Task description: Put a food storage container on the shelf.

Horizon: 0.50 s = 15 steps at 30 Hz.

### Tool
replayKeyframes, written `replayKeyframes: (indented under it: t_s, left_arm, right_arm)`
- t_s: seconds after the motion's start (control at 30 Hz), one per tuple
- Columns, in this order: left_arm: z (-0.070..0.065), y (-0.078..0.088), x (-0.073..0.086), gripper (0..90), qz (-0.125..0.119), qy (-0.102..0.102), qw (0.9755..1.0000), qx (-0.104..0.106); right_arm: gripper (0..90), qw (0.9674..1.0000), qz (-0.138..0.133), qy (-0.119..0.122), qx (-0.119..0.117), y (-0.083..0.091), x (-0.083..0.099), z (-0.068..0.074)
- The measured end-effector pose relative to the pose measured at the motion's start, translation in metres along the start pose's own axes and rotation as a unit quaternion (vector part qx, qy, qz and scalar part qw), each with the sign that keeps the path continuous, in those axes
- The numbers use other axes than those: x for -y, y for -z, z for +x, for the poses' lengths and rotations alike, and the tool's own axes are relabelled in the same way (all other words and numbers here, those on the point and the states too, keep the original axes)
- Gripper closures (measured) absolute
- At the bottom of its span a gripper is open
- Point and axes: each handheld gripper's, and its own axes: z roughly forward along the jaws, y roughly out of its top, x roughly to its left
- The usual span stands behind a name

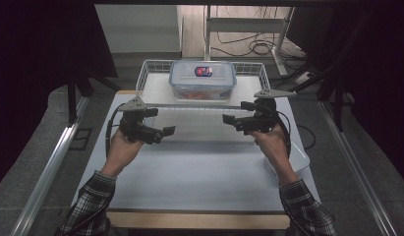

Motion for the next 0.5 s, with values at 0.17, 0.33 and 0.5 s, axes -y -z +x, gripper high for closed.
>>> replayKeyframes:
  t_s: [0.17, 0.33, 0.5]
  left_arm:
    - [-0.006, -0.001, 0.008, 3.7, 0.005, -0.003, 1.0, 0.006]
    - [-0.014, -0.002, 0.02, 3.7, 0.008, -0.004, 0.9999, 0.007]
    - [-0.022, -0.002, 0.03, 3.7, 0.01, -0.008, 0.9999, 0.005]
  right_arm:
    - [4.8, 1.0, 0.002, 0.008, 0.001, 0.002, 0.01, 0.004]
    - [4.3, 0.9998, 0.011, 0.016, 0.001, 0.005, 0.023, 0.007]
    - [4.1, 0.9997, 0.014, 0.02, 0.002, 0.009, 0.036, 0.011]
